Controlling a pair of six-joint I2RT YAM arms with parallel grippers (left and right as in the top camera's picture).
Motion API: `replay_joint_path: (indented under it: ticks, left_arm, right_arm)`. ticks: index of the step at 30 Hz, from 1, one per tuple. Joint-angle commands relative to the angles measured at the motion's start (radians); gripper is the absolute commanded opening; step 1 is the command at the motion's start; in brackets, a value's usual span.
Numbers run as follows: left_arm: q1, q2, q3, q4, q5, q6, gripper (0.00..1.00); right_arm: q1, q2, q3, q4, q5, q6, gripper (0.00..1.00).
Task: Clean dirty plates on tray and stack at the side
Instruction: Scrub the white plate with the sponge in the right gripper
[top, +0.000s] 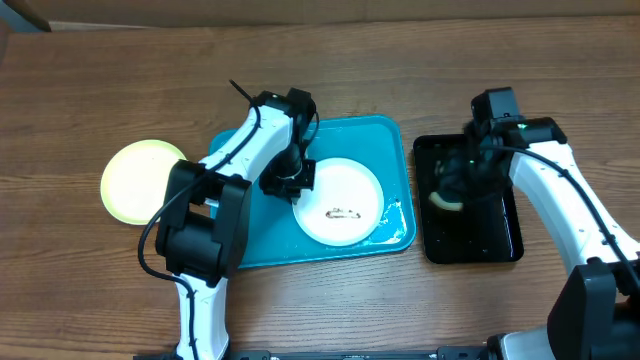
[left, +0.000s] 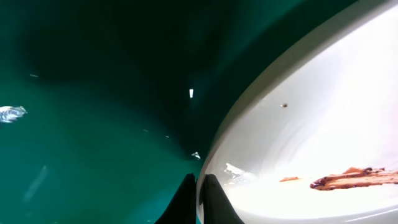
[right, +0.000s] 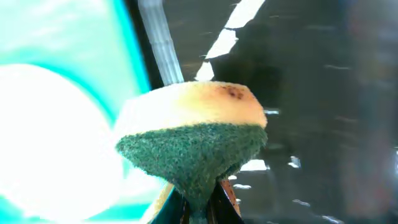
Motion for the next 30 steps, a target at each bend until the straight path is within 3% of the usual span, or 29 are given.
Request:
replay_joint_path:
  ticks: [1, 10, 16, 30]
  left_arm:
    - [-0.032, 0.019, -0.063, 0.027, 0.019, -0.042, 0.04]
    - [-0.033, 0.019, -0.071, 0.056, 0.035, -0.056, 0.04]
    - [-0.033, 0.019, -0.071, 0.056, 0.034, -0.073, 0.04]
    - [-0.033, 0.019, -0.071, 0.063, 0.037, -0.073, 0.04]
  right_arm:
    - [0.054, -0.018, -0.003, 0.04, -0.243, -0.077, 0.04]
    - [0.302, 0.023, -0.032, 0.201, -0.252, 0.082, 0.04]
    - [0.382, 0.103, -0.043, 0.291, -0.241, 0.174, 0.04]
    - [0.493, 0.244, -0.045, 0.422, -0.193, 0.232, 0.04]
